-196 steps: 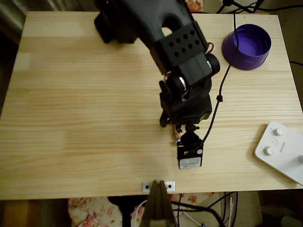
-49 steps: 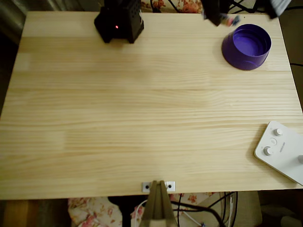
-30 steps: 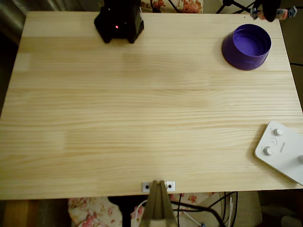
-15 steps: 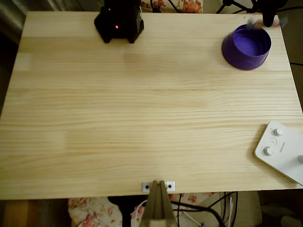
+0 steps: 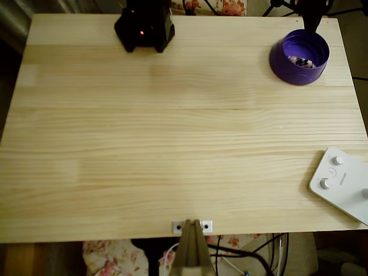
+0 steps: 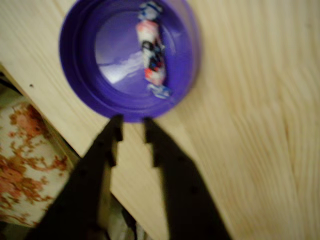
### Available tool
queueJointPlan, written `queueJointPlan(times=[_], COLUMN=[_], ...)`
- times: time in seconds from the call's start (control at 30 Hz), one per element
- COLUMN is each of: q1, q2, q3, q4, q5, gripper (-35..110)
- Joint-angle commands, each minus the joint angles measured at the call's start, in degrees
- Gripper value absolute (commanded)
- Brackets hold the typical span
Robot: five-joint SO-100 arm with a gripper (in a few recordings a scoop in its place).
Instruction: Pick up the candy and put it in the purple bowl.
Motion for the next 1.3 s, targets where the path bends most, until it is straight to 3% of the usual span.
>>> queueJointPlan(times=[0.0,0.13,0.23,0.43,0.6,0.93,1.27], q1=[3.43,6.86,10.55,20.39,30.41,44.91,63.54], q2=[13.10,17.84,19.25,28.30,33.57,39.29,55.81], q3=[2.37,9.40,13.01,31.64,41.22,44.47,61.70], q4=[-0.97,-10.28,-11.51,-16.00,-16.70,-14.85,-18.54], q5=[2.81,-0.18,3.08,-2.11,-8.70,-19.34,-21.97], gripper=[-1,-1,-1,0,0,0,0])
